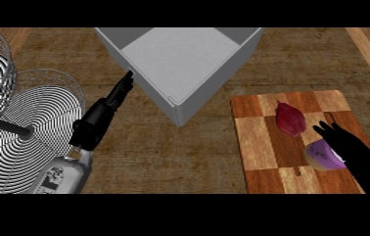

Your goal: Pick the can from the cutting board and place it in the cardboard box

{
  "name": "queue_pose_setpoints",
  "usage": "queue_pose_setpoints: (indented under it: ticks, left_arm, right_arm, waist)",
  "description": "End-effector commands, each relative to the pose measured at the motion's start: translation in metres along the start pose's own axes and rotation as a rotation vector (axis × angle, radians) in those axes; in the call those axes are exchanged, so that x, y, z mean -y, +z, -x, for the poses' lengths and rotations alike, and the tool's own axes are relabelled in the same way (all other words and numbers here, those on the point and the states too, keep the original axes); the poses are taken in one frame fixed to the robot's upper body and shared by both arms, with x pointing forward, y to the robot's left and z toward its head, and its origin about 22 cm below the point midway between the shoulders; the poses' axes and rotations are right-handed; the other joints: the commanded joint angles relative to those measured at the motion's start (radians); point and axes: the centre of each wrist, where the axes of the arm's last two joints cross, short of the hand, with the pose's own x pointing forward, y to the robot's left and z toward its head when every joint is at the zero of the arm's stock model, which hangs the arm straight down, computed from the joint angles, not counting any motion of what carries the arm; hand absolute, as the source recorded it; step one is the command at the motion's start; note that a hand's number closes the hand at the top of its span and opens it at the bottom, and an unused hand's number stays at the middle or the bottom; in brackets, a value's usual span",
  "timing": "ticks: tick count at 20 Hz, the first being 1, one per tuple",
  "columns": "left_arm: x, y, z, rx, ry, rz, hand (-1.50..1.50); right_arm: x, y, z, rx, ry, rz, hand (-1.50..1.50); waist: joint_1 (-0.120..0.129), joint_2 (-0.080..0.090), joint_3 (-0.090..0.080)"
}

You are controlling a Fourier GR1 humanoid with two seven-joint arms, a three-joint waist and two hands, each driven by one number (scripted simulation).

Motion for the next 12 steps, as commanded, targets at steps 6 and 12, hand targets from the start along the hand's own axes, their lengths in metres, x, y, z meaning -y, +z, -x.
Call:
queue_pose_setpoints:
  ticks: [6, 12]
  left_arm:
    - [0.011, -0.007, -0.011, -0.006, 0.016, -0.007, 0.0]
    - [0.01, -0.011, -0.009, -0.007, 0.002, 0.009, 0.0]
  right_arm:
    - [-0.013, -0.017, 0.0, -0.012, 0.024, -0.048, -1.5]
    - [-0.031, -0.033, 0.004, -0.059, 0.087, -0.021, -1.5]
  waist:
    - [0.0, 0.002, 0.003]
    - [0.002, 0.003, 0.003]
